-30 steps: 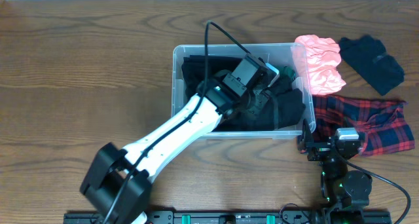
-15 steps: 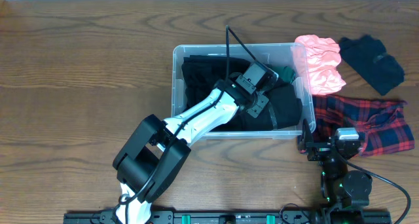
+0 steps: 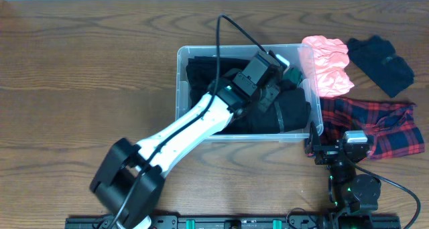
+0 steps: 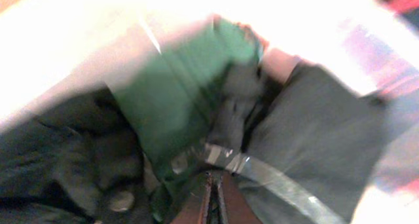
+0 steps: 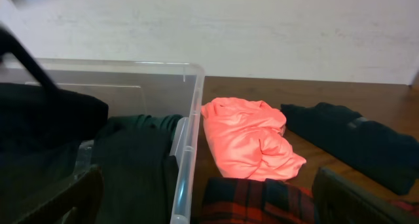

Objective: Pack container

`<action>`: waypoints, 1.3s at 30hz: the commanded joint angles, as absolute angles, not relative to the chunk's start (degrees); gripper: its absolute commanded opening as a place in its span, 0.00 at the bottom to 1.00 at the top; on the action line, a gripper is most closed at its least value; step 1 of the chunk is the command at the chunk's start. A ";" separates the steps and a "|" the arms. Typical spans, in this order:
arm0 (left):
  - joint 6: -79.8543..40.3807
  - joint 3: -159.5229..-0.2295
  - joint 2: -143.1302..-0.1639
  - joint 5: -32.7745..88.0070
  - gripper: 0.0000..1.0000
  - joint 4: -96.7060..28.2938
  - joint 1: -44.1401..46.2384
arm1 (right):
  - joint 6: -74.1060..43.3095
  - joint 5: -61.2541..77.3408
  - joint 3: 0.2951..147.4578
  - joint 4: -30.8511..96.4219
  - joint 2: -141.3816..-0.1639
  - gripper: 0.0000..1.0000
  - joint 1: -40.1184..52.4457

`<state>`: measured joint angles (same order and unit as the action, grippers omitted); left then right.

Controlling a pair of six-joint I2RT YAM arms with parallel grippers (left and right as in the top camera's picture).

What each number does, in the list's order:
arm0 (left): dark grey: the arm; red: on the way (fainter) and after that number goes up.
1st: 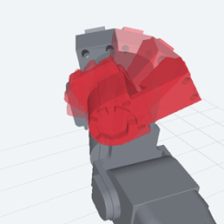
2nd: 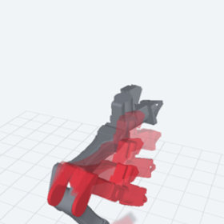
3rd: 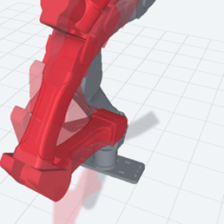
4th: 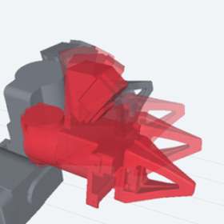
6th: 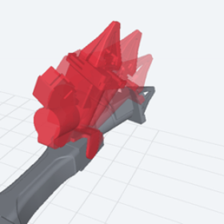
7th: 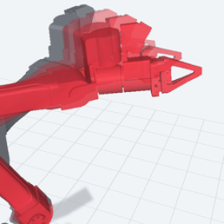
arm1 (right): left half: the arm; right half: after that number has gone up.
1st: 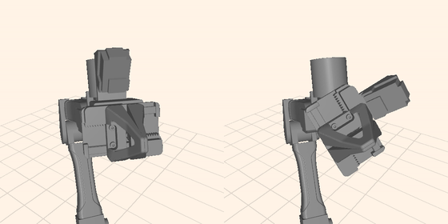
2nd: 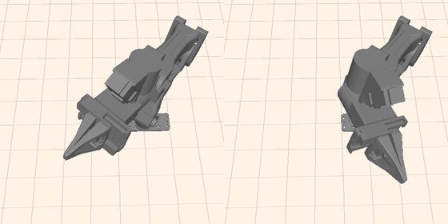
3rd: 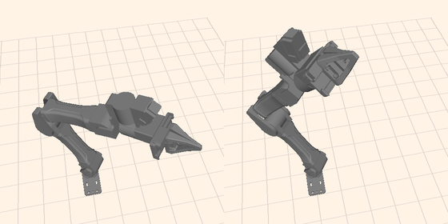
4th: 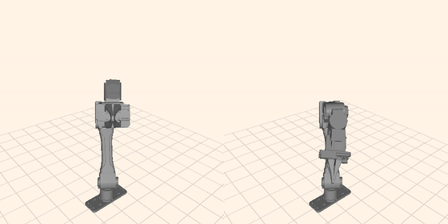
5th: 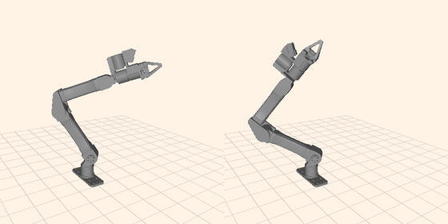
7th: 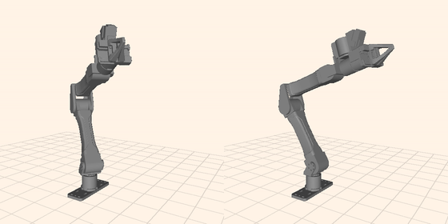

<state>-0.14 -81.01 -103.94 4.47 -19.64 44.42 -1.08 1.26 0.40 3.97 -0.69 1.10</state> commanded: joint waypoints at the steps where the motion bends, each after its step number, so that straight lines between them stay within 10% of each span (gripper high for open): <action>1: 0.34 -81.82 -103.00 3.77 0.06 -19.14 44.49 | -1.67 0.84 0.32 4.16 -0.38 0.99 1.48; 39: 1.63 -82.00 -115.22 17.37 0.06 -20.27 47.75 | -1.67 0.84 0.32 4.16 -0.38 0.99 1.48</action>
